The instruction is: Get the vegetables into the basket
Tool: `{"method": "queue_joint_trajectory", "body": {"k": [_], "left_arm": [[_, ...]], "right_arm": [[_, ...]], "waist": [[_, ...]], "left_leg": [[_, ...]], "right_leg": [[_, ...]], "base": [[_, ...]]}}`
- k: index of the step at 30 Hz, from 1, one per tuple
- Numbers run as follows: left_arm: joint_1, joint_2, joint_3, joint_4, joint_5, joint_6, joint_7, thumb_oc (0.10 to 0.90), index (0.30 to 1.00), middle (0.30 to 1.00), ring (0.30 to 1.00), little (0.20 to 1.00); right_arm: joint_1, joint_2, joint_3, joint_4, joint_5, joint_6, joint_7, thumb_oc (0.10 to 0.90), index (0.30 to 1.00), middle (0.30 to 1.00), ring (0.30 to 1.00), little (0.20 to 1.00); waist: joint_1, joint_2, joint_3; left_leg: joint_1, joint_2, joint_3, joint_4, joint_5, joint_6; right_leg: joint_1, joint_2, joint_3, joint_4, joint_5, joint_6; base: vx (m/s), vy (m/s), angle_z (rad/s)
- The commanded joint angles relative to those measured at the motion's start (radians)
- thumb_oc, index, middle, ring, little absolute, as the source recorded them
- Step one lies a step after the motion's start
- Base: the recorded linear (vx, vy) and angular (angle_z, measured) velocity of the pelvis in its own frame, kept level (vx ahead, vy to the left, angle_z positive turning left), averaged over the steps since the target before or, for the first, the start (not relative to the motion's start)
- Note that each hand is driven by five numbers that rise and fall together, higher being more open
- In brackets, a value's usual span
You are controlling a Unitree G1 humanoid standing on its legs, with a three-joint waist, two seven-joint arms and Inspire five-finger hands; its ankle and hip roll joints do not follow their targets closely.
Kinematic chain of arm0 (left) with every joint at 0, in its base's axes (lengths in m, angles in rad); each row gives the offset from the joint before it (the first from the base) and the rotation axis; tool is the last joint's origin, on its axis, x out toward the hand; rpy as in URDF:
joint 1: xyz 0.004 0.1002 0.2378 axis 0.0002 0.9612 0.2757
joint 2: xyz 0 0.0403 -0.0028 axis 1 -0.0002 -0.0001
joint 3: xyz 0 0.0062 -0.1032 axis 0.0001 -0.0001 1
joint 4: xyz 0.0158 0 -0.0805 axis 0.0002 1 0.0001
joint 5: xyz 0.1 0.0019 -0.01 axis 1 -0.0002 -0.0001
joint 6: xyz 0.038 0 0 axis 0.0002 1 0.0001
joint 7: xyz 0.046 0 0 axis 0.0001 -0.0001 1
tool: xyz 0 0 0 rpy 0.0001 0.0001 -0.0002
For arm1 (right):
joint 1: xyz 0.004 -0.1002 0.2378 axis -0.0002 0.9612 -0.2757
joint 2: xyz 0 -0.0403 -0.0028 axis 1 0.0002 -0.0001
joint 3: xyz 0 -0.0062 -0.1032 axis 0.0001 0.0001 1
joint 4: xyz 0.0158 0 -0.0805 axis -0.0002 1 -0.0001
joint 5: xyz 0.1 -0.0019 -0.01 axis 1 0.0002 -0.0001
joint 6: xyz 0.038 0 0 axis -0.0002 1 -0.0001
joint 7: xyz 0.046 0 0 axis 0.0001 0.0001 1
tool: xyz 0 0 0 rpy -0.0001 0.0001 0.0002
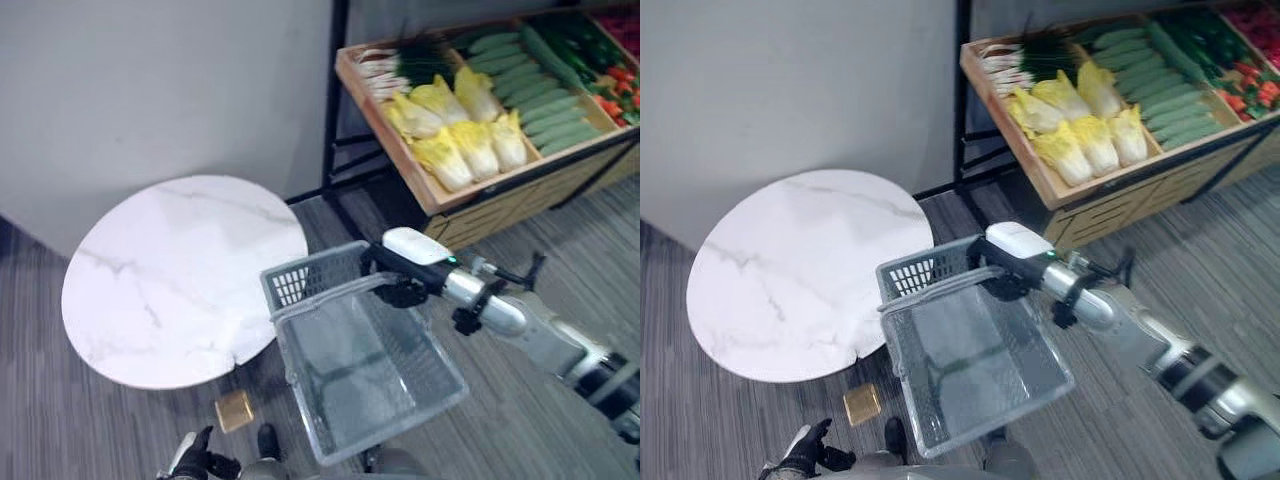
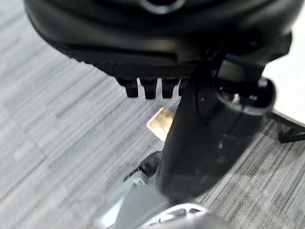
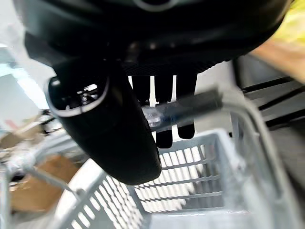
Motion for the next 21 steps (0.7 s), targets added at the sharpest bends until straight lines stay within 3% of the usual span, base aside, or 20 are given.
{"method": "queue_joint_trajectory", "body": {"k": [1,7,12,14,16,18,21], "left_arm": [[-0.024,0.019,-0.026,0.070,0.035,-0.011,-0.009,0.900,1.000,1.000,1.000,1.000],[-0.005,0.010,0.001,0.075,0.050,-0.017,-0.012,0.900,1.000,1.000,1.000,1.000],[-0.005,0.014,0.005,0.072,0.066,-0.020,-0.017,0.900,1.000,1.000,1.000,1.000],[-0.022,0.027,0.008,0.070,0.083,-0.020,-0.010,0.900,1.000,1.000,1.000,1.000],[-0.039,0.044,0.000,0.060,0.087,-0.026,-0.002,0.900,1.000,1.000,1.000,1.000],[-0.048,0.065,-0.008,0.048,0.103,-0.030,0.005,0.900,1.000,1.000,1.000,1.000],[-0.059,0.086,-0.012,0.037,0.101,-0.028,0.001,0.900,1.000,1.000,1.000,1.000]], "right_arm": [[-0.070,0.046,-0.142,-0.081,-0.044,-0.098,-0.124,0.400,0.300,0.300,0.300,0.300],[0.116,0.053,-0.269,-0.035,-0.127,-0.089,-0.173,0.400,0.300,0.300,0.300,0.300],[0.261,0.075,-0.389,-0.025,-0.114,-0.084,-0.180,0.400,0.300,0.300,0.300,0.300],[0.326,0.093,-0.463,-0.024,-0.125,-0.079,-0.202,0.400,0.300,0.300,0.300,0.300],[0.316,0.104,-0.472,-0.010,-0.135,-0.072,-0.232,0.400,0.300,0.300,0.300,0.300],[0.305,0.116,-0.475,-0.005,-0.143,-0.072,-0.249,0.400,0.300,0.300,0.300,0.300],[0.290,0.126,-0.470,0.006,-0.132,-0.075,-0.256,0.400,0.300,0.300,0.300,0.300]], "waist": [[0.031,-0.058,-0.049],[-0.003,-0.064,-0.051],[-0.019,-0.074,-0.037],[-0.047,-0.084,-0.014],[-0.060,-0.086,0.007],[-0.051,-0.090,0.012],[-0.038,-0.088,0.018]], "left_leg": [[0.056,0.022,0.009,0.001,-0.047,-0.028],[0.083,0.008,0.059,0.001,-0.066,-0.017],[0.101,-0.021,0.075,0.008,-0.086,0.004],[0.088,-0.047,0.086,0.003,-0.094,0.019],[0.060,-0.044,0.103,0.013,-0.091,0.023],[0.048,-0.039,0.138,0.028,-0.096,0.031],[0.029,-0.020,0.183,0.063,-0.108,0.041]], "right_leg": [[-0.020,-0.057,-0.017,0.007,0.048,0.085],[-0.031,-0.062,0.014,0.015,0.067,0.107],[-0.047,-0.083,0.041,0.062,0.071,0.123],[-0.091,-0.098,0.075,0.074,0.155,0.156],[-0.131,-0.094,0.099,0.079,0.202,0.161],[-0.145,-0.098,0.071,0.087,0.177,0.156],[-0.130,-0.096,0.012,0.160,0.091,0.123]], "base": [[0.01,0.005,-0.16],[0.01,0.032,-0.13],[-0.02,0.123,-0.20],[-0.16,0.108,-0.07],[-0.19,0.042,-0.25],[-0.16,0.037,-0.50],[-0.16,0.042,-0.83]]}}
